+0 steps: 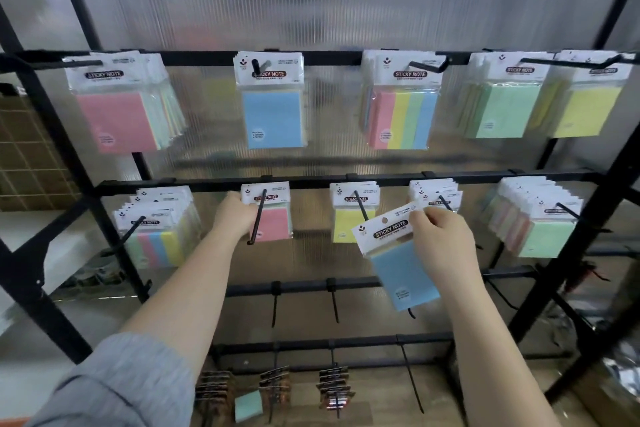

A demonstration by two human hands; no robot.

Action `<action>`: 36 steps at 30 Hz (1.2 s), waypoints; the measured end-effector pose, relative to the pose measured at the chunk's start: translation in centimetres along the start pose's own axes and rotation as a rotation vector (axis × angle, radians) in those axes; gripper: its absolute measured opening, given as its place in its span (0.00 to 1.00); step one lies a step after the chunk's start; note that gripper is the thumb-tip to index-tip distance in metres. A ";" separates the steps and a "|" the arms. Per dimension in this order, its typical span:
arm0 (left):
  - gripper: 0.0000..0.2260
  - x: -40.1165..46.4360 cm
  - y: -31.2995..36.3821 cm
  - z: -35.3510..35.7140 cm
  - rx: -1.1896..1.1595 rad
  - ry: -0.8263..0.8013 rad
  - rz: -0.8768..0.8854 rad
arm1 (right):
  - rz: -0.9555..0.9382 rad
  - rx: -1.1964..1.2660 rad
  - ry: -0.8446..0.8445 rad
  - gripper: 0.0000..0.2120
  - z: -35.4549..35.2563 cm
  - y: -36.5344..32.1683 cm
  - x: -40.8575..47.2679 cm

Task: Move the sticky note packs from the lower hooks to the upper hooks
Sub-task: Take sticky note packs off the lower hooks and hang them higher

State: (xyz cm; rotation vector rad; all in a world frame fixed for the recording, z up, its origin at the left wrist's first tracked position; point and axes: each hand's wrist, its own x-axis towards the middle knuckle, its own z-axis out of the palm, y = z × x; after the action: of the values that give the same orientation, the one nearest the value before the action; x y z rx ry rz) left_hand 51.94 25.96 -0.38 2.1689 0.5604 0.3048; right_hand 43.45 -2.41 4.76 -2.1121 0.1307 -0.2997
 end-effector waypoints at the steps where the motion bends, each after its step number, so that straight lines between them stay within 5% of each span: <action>1: 0.11 -0.1 -0.1 0.1 -0.026 0.025 -0.003 | -0.004 0.007 0.011 0.12 -0.2 0.0 -0.1; 11: 0.10 -1.9 -0.8 1.2 -0.461 -0.063 -0.129 | -0.018 0.022 0.028 0.11 -0.9 -0.3 -1.4; 26: 0.14 -7.8 -1.7 -0.1 -0.057 0.143 -0.028 | -0.005 0.117 -0.010 0.10 -0.9 -1.6 -3.6; 36: 0.15 -12.2 -1.9 -1.7 -0.125 0.175 0.069 | -0.037 0.168 0.012 0.10 -0.7 -2.7 -4.8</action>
State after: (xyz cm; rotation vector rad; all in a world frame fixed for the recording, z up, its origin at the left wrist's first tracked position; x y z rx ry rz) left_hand 40.08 22.09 -1.11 2.0553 0.5495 0.5573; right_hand 38.63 -0.54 6.58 -1.9480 0.0710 -0.3339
